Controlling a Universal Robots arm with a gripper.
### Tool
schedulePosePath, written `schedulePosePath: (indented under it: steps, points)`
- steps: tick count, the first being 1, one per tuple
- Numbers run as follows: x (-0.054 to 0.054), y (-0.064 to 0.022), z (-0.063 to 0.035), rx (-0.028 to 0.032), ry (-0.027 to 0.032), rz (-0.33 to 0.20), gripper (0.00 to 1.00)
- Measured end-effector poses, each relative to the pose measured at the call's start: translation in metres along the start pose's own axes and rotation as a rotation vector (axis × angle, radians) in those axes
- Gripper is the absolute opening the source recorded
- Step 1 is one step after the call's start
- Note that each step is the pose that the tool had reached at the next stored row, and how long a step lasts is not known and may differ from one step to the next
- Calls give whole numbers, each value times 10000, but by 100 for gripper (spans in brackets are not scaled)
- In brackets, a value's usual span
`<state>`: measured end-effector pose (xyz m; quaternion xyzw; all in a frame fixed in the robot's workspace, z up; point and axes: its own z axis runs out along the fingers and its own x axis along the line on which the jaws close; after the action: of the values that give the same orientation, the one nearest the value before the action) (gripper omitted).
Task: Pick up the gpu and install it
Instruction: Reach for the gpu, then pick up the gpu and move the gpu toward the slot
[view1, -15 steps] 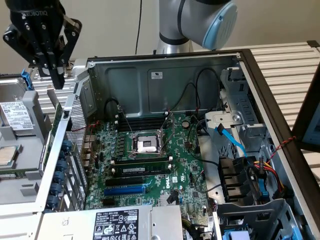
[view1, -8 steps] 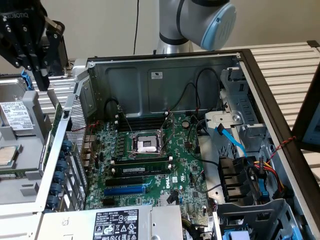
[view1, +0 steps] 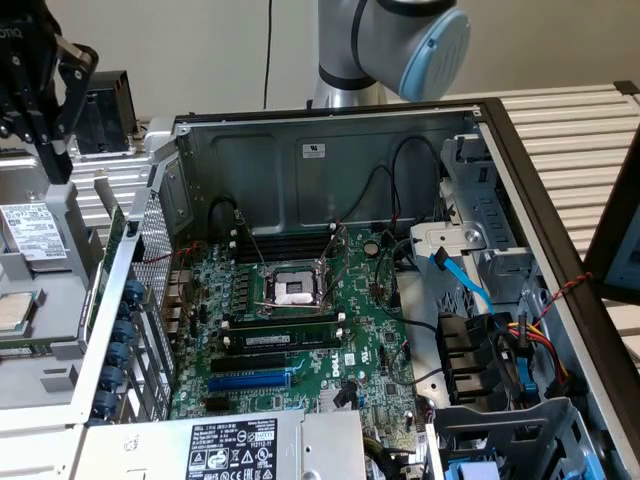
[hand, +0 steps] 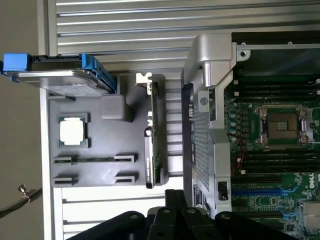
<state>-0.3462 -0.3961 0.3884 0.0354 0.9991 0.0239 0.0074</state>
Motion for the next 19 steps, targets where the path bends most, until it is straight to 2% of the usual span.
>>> schedulePosePath:
  steps: [7, 19]
  points:
    - [171, 70, 7, 1, 1, 1, 11]
    - [178, 69, 8, 0, 4, 0, 11]
